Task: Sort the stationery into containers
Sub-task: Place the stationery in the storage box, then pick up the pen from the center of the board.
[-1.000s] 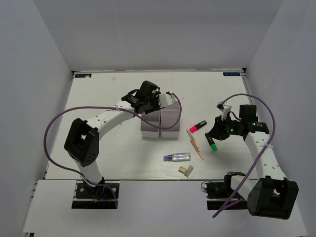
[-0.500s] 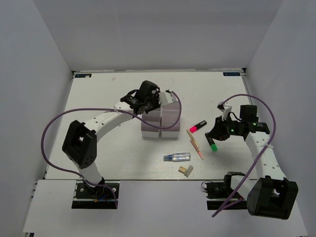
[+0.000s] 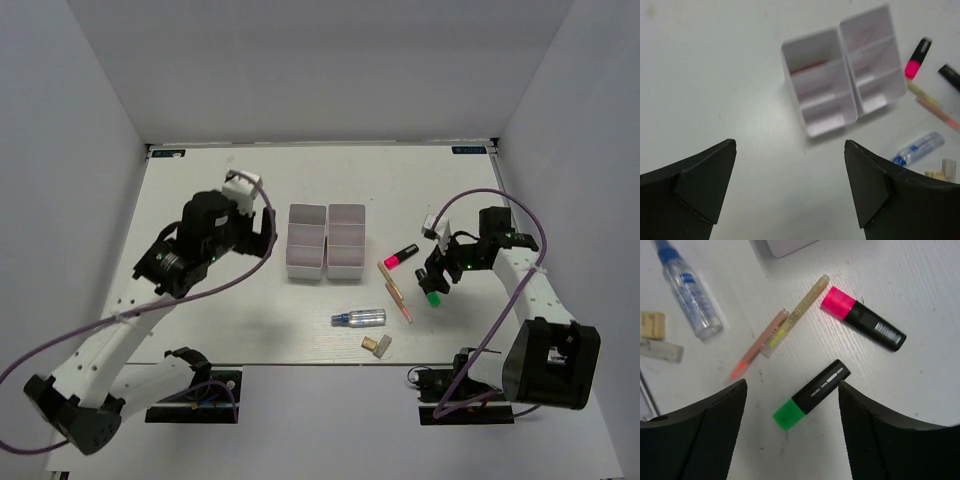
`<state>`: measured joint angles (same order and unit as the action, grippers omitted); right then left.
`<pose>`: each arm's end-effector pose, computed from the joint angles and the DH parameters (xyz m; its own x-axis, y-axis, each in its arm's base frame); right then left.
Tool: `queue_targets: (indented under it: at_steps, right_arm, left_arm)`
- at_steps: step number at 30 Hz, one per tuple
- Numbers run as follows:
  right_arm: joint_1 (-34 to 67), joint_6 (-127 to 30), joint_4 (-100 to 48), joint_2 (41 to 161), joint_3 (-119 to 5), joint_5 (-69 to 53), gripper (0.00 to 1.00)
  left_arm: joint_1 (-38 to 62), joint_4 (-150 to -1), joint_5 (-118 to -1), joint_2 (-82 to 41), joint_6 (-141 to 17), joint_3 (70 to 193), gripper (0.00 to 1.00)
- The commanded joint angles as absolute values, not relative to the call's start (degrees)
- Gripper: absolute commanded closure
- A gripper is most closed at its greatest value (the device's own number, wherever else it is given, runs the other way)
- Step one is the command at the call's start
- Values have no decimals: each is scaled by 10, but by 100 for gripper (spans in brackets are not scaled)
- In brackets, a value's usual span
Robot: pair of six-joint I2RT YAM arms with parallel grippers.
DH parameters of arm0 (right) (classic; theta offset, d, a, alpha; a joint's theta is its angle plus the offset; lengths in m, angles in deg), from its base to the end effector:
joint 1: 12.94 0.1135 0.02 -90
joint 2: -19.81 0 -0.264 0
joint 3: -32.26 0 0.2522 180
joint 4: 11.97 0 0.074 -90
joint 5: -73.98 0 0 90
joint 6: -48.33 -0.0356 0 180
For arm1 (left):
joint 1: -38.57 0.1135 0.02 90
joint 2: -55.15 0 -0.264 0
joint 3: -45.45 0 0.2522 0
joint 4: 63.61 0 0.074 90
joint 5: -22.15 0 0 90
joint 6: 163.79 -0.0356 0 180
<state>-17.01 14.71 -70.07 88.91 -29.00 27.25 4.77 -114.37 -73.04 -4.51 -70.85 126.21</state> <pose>0.2176 0.0090 0.2345 -0.3152 -0.5854 -0.7469 -0.8842 0.4671 0.0070 0.1822 -0.1181 0.3780 -0.4357 0.2302 -0.8701 0.4670 0.8843 0.0001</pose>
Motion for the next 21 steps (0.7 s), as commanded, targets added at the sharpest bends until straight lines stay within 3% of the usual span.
queue_targets:
  at_steps: [1,4,8,13,18,21]
  right_arm:
    - [-170,461,-735,916,-316,304,24]
    - [-164,572,-748,982,-369,312,25]
    - [-163,709,-896,1114,-499,321,17]
    - [-143,798,-956,1216,-638,306,25]
    - [-103,826,-977,1253,-630,284,31]
    - [-85,834,-940,1241,-559,265,35]
  left_arm:
    - [81,-1223,-715,-13,-599,1163,1]
    - [103,-1212,-707,29,-602,1090,1]
    - [138,-1202,-690,57,-617,1034,1]
    - [161,-1172,-680,81,-631,981,1]
    - [198,-1151,-641,102,-624,954,1]
    - [211,-1146,-622,110,-618,949,1]
